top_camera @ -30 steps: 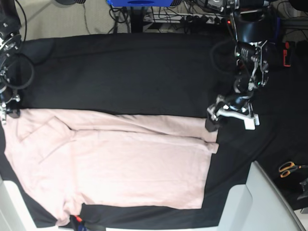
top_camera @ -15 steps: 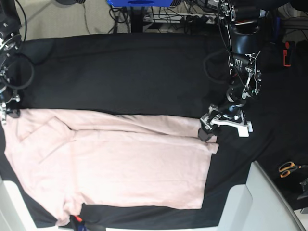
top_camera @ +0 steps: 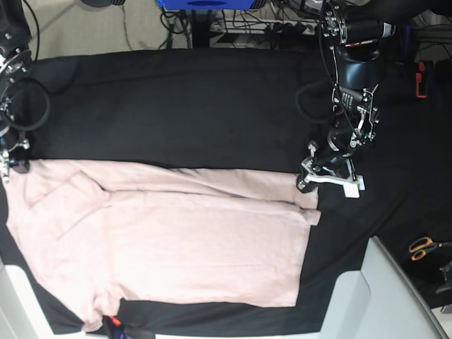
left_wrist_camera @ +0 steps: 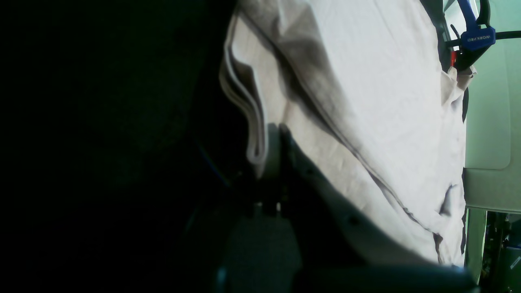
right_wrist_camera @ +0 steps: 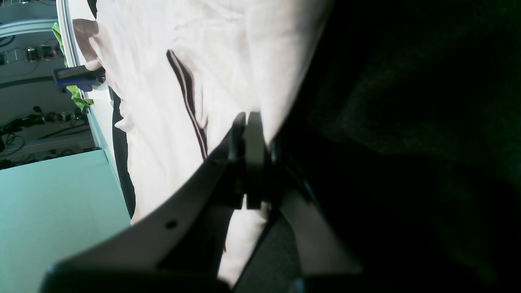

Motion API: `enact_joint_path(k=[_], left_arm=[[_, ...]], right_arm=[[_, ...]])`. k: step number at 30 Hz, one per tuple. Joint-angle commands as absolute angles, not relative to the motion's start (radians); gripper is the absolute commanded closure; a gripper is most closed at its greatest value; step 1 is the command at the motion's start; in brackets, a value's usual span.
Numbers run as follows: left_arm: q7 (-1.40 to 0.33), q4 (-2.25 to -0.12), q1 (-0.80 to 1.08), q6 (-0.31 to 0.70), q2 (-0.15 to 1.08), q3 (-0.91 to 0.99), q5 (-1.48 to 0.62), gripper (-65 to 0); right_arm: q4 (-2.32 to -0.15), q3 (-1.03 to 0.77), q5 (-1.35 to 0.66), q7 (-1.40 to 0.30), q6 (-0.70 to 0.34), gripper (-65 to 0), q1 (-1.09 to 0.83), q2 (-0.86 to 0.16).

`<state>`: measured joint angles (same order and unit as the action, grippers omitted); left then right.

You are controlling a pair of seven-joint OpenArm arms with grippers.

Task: Fold the T-shirt properly
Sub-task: 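Grasp the folded edge of the shirt with both grippers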

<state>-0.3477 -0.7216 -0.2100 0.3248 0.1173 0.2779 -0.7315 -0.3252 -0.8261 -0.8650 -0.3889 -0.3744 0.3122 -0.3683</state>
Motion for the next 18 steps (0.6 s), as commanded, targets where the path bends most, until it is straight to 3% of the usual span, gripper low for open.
enact_joint_path(k=[1, 8, 18], left_arm=[[-0.394, -0.727, -0.213, 0.315, 0.125, 0.275, -0.725, 0.0], [-0.541, -0.891, -0.139, 0.314, 0.168, 0.275, -0.725, 0.0], [-0.625, -1.082, -0.031, 0.266, 0.206, 0.277, -0.725, 0.0]], right_arm=[[-0.332, -0.825, -0.871, -0.389, -0.375, -0.8, 0.32, -0.386], [-0.338, -0.823, -0.871, -0.39, -0.375, -0.2, 0.302, -0.394], [-0.628, -0.753, -0.877, -0.46, -0.371, -0.2, 0.18, -0.371]])
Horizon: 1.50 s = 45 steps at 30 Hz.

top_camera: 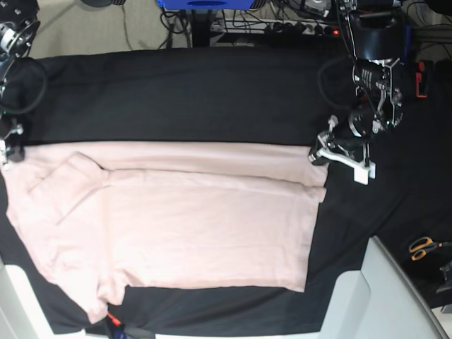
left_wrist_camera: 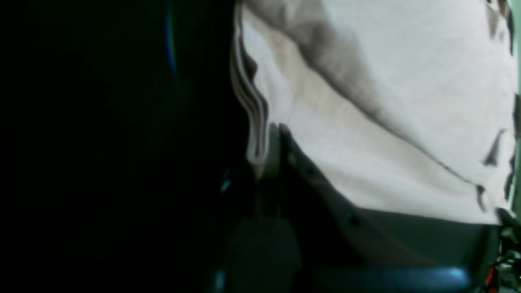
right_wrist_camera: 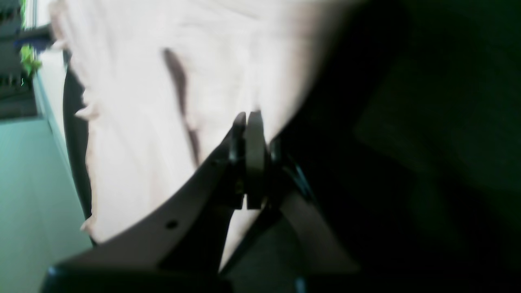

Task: Fold the T-shirt properly
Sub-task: 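Grasp the folded edge of the shirt with both grippers, then drag the shirt away from the hem with both grippers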

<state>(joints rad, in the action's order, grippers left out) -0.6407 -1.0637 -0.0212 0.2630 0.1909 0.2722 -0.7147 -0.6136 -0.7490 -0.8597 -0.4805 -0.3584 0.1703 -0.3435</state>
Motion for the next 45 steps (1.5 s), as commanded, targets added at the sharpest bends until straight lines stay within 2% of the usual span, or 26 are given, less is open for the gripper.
enact_joint_path(k=[1, 5, 13, 17, 24, 30, 38, 45], left_arm=[[-0.627, -1.101, -0.013, 0.266, 0.206, 0.277, -0.725, 0.0], [-0.68, -1.204, 0.068, 0.266, 0.206, 0.283, -0.727, 0.0], [-0.684, -1.412, 0.274, 0.266, 0.203, 0.286, -0.727, 0.0], [-0.682, -1.46, 0.334, 0.266, 0.203, 0.286, -0.727, 0.0], [-0.684, -1.504, 0.378, 0.266, 0.202, 0.384, -0.727, 0.0], [-0.685, -1.546, 0.421, 0.266, 0.206, 0.421, -0.725, 0.0], [-0.682, -1.543, 0.463, 0.266, 0.205, 0.42, -0.725, 0.0], [-0.682, -1.549, 0.503, 0.266, 0.206, 0.42, -0.725, 0.0]], right_arm=[[-0.647, -0.753, -0.877, -0.467, -0.371, -0.2, 0.173, -0.369], [-0.699, -0.754, -0.878, -0.496, -0.371, -0.2, 0.143, -0.358], [-0.851, -0.759, -0.881, -0.565, -0.366, -0.2, 0.041, -0.338], [-0.869, -0.848, -0.881, -0.607, -0.366, -0.2, -0.001, -0.326], [-0.871, -0.961, -0.88, -0.71, -0.372, -0.2, -0.065, -0.314], [-0.874, -0.957, -0.88, -0.714, -0.374, -0.2, -0.122, -0.308], [-1.082, -0.963, -0.877, -0.774, -0.366, -0.2, -0.202, -0.222], [-1.084, -0.957, -0.874, -0.792, -0.366, -0.2, -0.202, -0.214]])
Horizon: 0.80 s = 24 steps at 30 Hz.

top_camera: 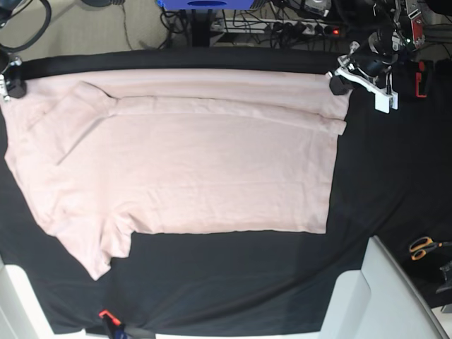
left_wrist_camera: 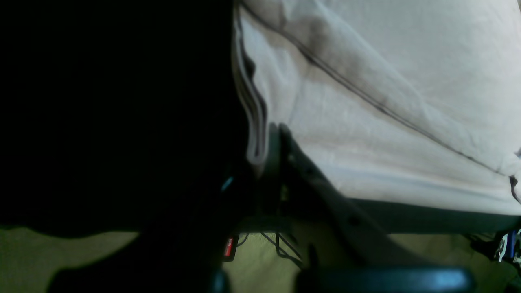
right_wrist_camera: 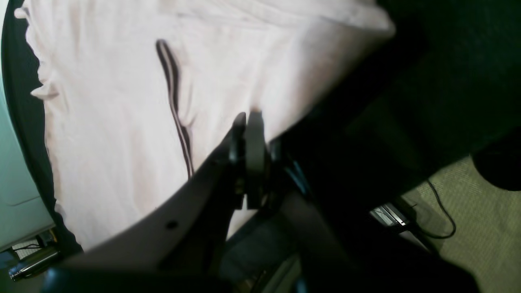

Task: Fold the T-shirt properly
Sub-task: 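Drag the shirt away from the hem with both grippers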

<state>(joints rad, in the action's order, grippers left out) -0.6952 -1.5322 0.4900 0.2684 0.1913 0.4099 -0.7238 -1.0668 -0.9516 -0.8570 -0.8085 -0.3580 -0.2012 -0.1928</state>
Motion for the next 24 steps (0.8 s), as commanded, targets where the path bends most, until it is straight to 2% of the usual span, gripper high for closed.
enact_joint_path(k=[1, 20, 22, 24], left_arm=[[-0.682, -1.547, 0.503, 0.266, 0.205, 0.42, -0.725, 0.0], [-0.68, -1.512, 0.503, 0.266, 0.206, 0.42, -0.723, 0.0], [-0.68, -1.512, 0.503, 0.266, 0.206, 0.42, -0.723, 0.0], [-0.68, -1.512, 0.503, 0.266, 0.206, 0.42, -0.723, 0.0]], right_arm=[[-1.084, -0.957, -0.874, -0.794, -0.366, -0.2, -0.202, -0.214], [-1.084, -0.963, -0.872, -0.796, -0.366, -1.2, -0.228, -0.193], [-1.082, -0.964, -0.875, -0.796, -0.366, -6.5, -0.234, -0.18], [-1.086, -0.966, -0.881, -0.796, -0.366, -15.2, -0.243, -0.173]])
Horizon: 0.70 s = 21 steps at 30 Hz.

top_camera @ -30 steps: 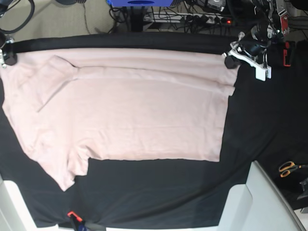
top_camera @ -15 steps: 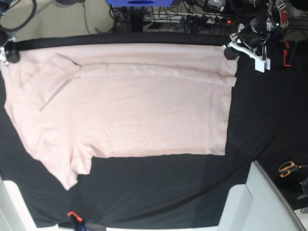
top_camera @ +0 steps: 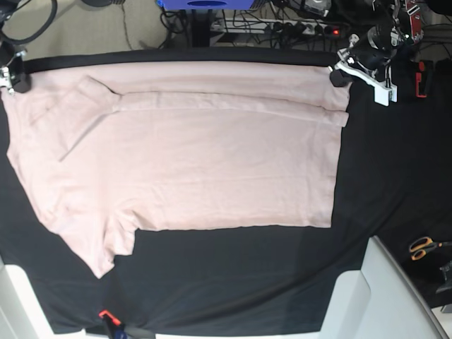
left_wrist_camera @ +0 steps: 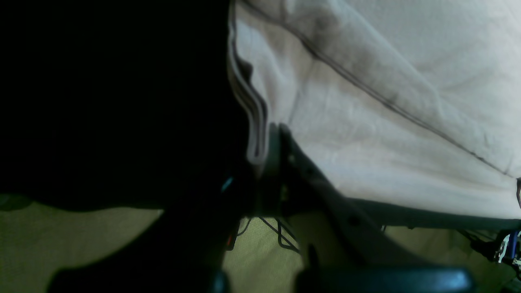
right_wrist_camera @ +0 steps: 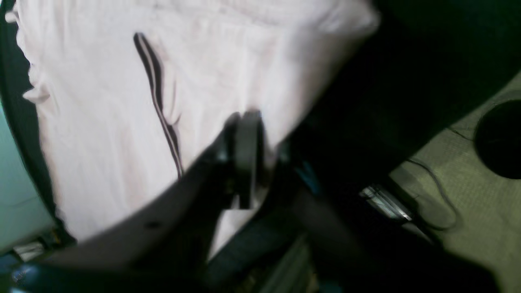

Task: Fold the T-shirt properly
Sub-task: 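Drag the shirt away from the hem with both grippers, then release the shirt and move both grippers aside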

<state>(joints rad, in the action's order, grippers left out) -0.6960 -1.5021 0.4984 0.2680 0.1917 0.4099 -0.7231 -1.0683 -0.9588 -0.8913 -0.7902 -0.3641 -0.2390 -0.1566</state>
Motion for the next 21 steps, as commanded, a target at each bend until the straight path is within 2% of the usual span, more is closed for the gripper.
enact_joint_path(k=[1, 4, 6, 7, 11, 14, 16, 18, 21], left_arm=[[-0.68, -1.512, 0.503, 0.266, 0.206, 0.42, -0.723, 0.0], [-0.68, -1.512, 0.504, 0.266, 0.206, 0.42, -0.723, 0.0], [-0.68, -1.512, 0.509, 0.266, 0.206, 0.42, -0.723, 0.0], [-0.68, -1.512, 0.509, 0.266, 0.206, 0.42, -0.723, -3.8], [-0.68, -1.509, 0.522, 0.266, 0.206, 0.421, -0.723, -25.8], [-0.68, -1.501, 0.532, 0.266, 0.206, 0.421, -0.716, -36.2], [-0.68, -1.497, 0.532, 0.266, 0.203, 0.421, -0.685, -38.7], [-0.68, -1.497, 0.535, 0.266, 0.199, 0.444, -0.647, -38.5], [-0.68, -1.5, 0.545, 0.266, 0.174, 0.532, -0.631, -38.5]], right_arm=[[-1.084, -0.966, -0.881, -0.796, -0.366, -19.4, -0.243, -0.173], [-1.084, -0.966, -0.881, -0.796, -0.366, -27.0, -0.246, -0.166], [-1.089, -0.966, -0.881, -0.796, -0.366, -28.5, -0.246, -0.153], [-1.09, -0.967, -0.881, -0.796, -0.366, -28.4, -0.248, -0.153], [-1.092, -0.967, -0.881, -0.796, -0.366, -28.7, -0.262, -0.15], [-1.09, -0.967, -0.881, -0.796, -0.366, -32.1, -0.277, -0.15], [-1.09, -0.992, -0.881, -0.796, -0.371, -38.6, -0.285, -0.15], [-1.092, -1.036, -0.88, -0.797, -0.374, -44.1, -0.295, -0.137], [-1.13, -1.072, -0.877, -0.797, -0.374, -45.8, -0.321, -0.13]])
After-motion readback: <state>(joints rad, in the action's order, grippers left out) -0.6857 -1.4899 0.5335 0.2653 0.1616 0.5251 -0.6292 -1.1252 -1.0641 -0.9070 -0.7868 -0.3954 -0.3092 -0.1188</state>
